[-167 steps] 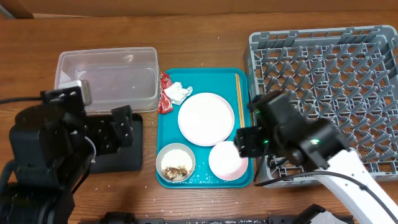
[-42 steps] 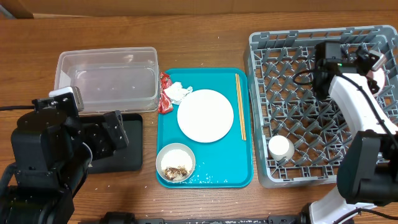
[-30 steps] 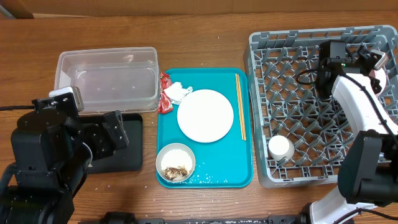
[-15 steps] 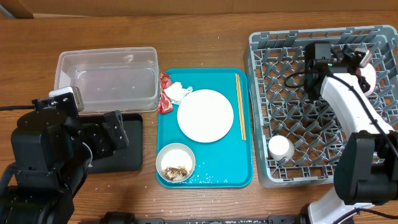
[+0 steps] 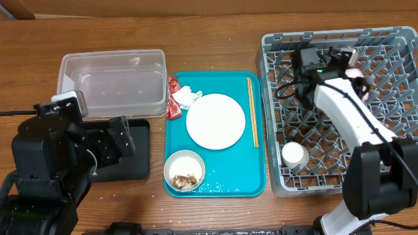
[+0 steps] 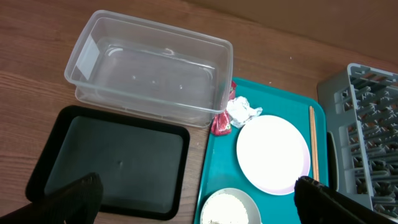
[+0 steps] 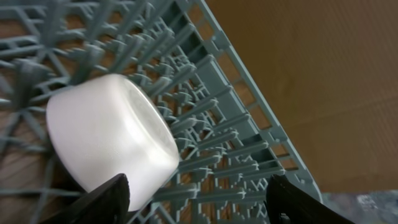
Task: Sort waste into correct bins and load items into the dishwasher
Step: 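Set the pink bowl into the rack and open the right gripper, then move the right gripper to the white plate edge and grasp it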
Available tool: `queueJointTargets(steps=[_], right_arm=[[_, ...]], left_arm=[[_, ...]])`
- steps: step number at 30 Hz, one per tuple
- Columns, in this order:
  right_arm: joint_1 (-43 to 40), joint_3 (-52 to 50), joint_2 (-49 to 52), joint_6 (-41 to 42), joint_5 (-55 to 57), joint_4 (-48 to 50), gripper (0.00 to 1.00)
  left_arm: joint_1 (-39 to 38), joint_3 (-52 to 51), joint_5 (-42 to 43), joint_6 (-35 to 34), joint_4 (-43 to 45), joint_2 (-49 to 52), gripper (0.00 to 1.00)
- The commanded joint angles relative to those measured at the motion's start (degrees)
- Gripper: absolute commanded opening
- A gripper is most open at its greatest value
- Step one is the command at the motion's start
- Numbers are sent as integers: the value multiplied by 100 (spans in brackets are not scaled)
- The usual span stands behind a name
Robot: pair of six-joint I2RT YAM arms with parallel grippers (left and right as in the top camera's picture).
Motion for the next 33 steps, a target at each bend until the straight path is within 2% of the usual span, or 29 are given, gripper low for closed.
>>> queueJointTargets(steps=[1,5,8,10,14,15,17,19,23,25,33], right_arm=[[426,109,-640,44,-63,20,73],[1091,175,-1126,39,-496,-39,75],[1711,192,-1528,-229,-2356,-42,75],[1991,192,-1633,-479,-3818,-96,69],[2249,87,-1598,-269,-6135,-280,68],[2258,20,-1561,-107,-6745,-271,65],[2258,-107,-1475,396,-7503,-249,53],[2271,-282,-1360,1434,-7519,-278,51],[2284,-651,-1163,2494,-7357,-190,52],[2284,-881,-1019,2865,-7300,-26,52],[2455,-1064,-212,3473,-7278,610,51]], left_arm=[[0,81,-74,-101,20,13,100],[0,81,-74,-101,20,13,100],[0,81,-74,-101,20,13,100],[0,81,-74,-101,20,13,100],[0,81,-74,-101,20,13,100],[0,81,-74,-101,20,13,100],[0,81,-74,-101,20,13,100],[0,81,-74,-101,20,13,100],[0,81,-74,-101,20,13,100],[0,81,-74,-101,20,13,100],[0,81,-74,-101,20,13,100]])
